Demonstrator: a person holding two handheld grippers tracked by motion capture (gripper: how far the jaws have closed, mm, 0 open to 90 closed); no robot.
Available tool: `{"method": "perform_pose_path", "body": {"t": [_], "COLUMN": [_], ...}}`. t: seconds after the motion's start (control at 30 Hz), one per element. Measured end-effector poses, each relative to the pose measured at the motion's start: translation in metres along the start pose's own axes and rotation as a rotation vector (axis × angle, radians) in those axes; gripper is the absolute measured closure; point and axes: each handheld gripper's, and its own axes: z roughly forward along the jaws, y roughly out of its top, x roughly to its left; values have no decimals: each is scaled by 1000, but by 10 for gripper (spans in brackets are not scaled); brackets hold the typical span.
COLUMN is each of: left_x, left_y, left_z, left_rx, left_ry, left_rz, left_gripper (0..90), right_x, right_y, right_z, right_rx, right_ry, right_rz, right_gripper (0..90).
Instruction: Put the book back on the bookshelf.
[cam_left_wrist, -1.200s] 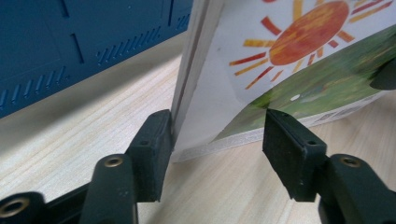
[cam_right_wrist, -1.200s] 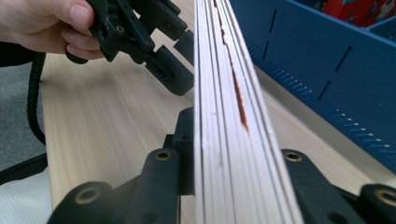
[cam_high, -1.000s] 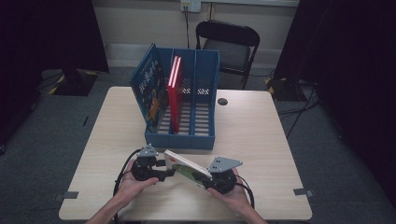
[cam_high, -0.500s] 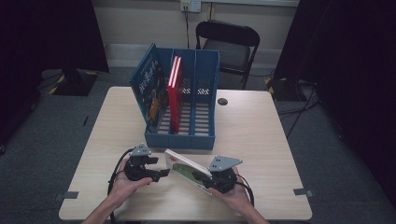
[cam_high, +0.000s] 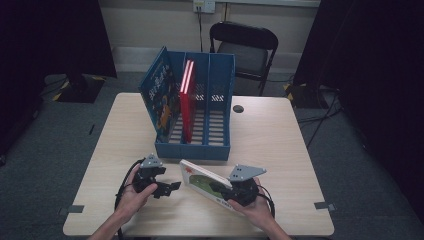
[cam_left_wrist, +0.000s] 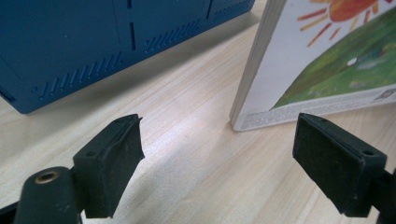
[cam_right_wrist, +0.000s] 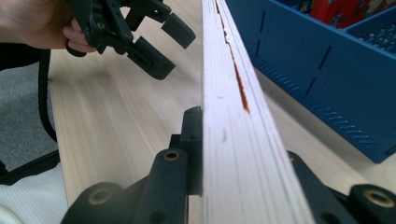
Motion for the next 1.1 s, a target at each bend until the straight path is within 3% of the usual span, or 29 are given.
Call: {"method": "perform_pose_path", "body": {"t": [0.5,1.1], "left_x": [-1,4], "left_y": [-2,-4], "left_z": [0,1], "left_rx": [18,22], "left_ry": [23,26], "left_rz": [30,18], "left_gripper": [157,158], "right_x": [-10,-15], "right_y": [6,19], "right_z": [-17,-40], "right_rx": [-42,-109], "right_ry": [-28,-69], "right_rz": [61,72], "right_gripper": [768,767]}}
